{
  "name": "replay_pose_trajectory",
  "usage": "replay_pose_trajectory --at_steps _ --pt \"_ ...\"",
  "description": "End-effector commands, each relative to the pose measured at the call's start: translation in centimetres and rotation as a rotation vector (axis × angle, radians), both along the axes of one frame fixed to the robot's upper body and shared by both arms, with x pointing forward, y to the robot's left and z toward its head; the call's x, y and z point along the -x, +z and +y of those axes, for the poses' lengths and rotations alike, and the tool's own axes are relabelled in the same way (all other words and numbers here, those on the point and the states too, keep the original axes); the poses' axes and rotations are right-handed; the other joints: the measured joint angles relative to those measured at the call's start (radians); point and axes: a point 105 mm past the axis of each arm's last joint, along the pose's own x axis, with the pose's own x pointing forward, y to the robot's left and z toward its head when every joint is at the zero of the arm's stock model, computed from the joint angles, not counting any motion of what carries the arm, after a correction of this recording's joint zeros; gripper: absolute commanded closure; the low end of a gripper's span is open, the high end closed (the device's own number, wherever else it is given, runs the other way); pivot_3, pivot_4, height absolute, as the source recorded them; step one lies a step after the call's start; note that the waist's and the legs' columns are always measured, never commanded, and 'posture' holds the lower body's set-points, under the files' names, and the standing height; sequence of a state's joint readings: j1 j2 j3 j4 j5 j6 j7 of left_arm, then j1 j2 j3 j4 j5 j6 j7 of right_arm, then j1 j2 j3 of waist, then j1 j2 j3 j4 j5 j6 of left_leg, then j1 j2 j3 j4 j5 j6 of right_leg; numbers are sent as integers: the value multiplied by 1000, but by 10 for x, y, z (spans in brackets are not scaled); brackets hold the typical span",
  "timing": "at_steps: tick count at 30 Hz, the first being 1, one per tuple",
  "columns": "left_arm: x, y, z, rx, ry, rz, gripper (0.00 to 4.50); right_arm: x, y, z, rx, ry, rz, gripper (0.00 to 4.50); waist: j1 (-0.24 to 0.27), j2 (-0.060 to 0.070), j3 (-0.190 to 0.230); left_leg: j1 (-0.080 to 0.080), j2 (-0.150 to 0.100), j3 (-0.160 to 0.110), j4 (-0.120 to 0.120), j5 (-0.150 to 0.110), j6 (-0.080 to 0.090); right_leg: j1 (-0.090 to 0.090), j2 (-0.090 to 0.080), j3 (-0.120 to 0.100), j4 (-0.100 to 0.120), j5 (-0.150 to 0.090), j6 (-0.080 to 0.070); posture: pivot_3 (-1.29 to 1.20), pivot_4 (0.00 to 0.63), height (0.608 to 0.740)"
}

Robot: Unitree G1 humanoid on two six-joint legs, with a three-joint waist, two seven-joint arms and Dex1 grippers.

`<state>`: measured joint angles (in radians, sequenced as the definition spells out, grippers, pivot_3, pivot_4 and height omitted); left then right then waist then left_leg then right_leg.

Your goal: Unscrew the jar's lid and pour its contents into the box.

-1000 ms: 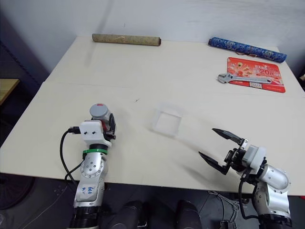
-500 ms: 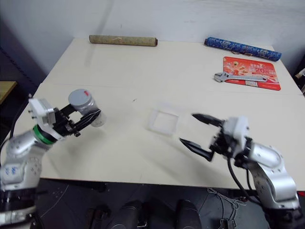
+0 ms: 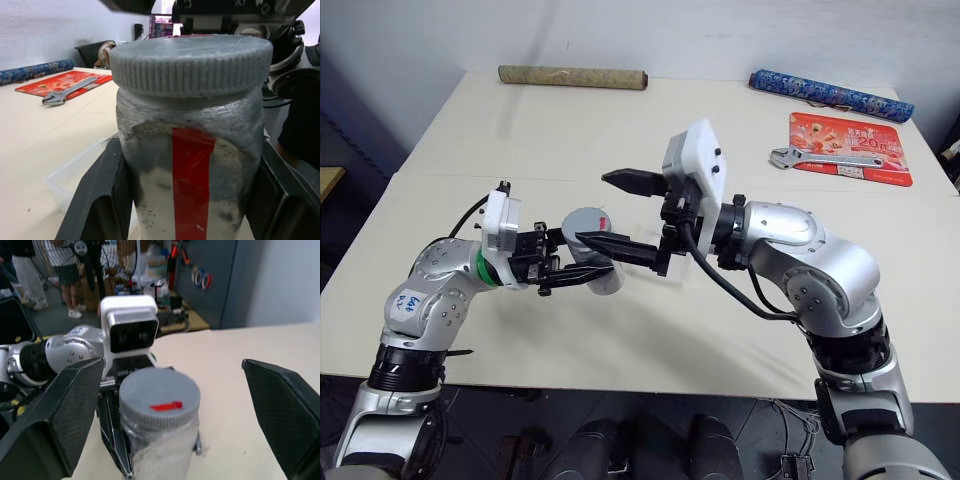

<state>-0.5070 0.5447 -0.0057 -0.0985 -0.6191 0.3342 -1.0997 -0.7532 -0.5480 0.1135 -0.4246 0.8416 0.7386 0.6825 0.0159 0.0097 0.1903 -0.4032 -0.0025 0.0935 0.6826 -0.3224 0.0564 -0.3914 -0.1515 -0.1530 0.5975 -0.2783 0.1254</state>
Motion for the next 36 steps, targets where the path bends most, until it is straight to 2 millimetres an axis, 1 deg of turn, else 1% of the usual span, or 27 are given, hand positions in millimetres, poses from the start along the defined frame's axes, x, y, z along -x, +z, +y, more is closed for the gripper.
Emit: replay_pose_trajectory --at_steps 1,4,9,18,22,23,25,28,31,32,34,36 --pt "3 10 -6 5 -26 -80 2148 4 4 3 32 15 -15 0 0 0 0 0 0 0 0 1 0 0 0 0 0 0 0 0 150 740" --pt "4 8 -9 -1 -33 -100 2148 5 -2 6 56 26 -4 0 -1 0 0 0 0 1 0 2 0 0 0 1 0 0 1 0 150 740" --pt "5 6 -12 1 -34 -111 2148 6 -5 8 65 39 7 0 -6 0 0 0 1 1 0 3 -1 -1 0 1 1 1 1 0 150 740" --pt "5 5 -18 16 -30 -111 2148 7 -4 14 47 62 -16 0 -14 0 0 0 1 1 0 3 -1 -1 0 2 2 1 1 0 150 740" --pt "5 4 -18 14 -30 -115 2148 9 -3 15 37 76 -26 880 -16 0 0 0 1 1 0 3 -1 -1 0 2 2 1 1 0 150 740" --pt "5 4 -19 13 -34 -119 2148 9 -4 15 36 81 -25 1265 -16 0 0 0 1 1 0 3 -1 -1 0 2 2 1 1 0 150 740" --pt "6 4 -20 12 -48 -131 2148 11 -5 14 41 98 -33 1883 -16 0 0 0 1 1 0 3 -1 -1 0 2 2 1 1 0 150 740" --pt "9 5 -22 3 -88 -163 2148 17 -4 11 52 164 -50 1883 -16 0 0 0 1 1 0 3 -1 -1 0 2 2 1 1 0 150 740" --pt "13 5 -26 -23 -164 -219 2148 25 -5 1 124 307 -55 1883 -13 0 0 0 0 1 0 3 -1 -1 0 2 2 1 1 0 150 740" --pt "17 5 -28 -34 -207 -233 2148 26 -10 -5 190 357 -49 1883 -13 0 0 0 0 1 1 3 0 -1 0 2 2 1 1 0 150 740" --pt "23 4 -31 -46 -274 -248 2148 24 -16 -13 278 406 -64 1883 -16 0 0 0 0 2 1 3 0 -1 0 3 1 1 2 0 150 740" --pt "28 4 -33 -50 -322 -251 2148 18 -13 -16 296 421 -110 1883 -17 0 0 0 0 2 1 3 0 -1 0 3 1 1 2 0 150 740"
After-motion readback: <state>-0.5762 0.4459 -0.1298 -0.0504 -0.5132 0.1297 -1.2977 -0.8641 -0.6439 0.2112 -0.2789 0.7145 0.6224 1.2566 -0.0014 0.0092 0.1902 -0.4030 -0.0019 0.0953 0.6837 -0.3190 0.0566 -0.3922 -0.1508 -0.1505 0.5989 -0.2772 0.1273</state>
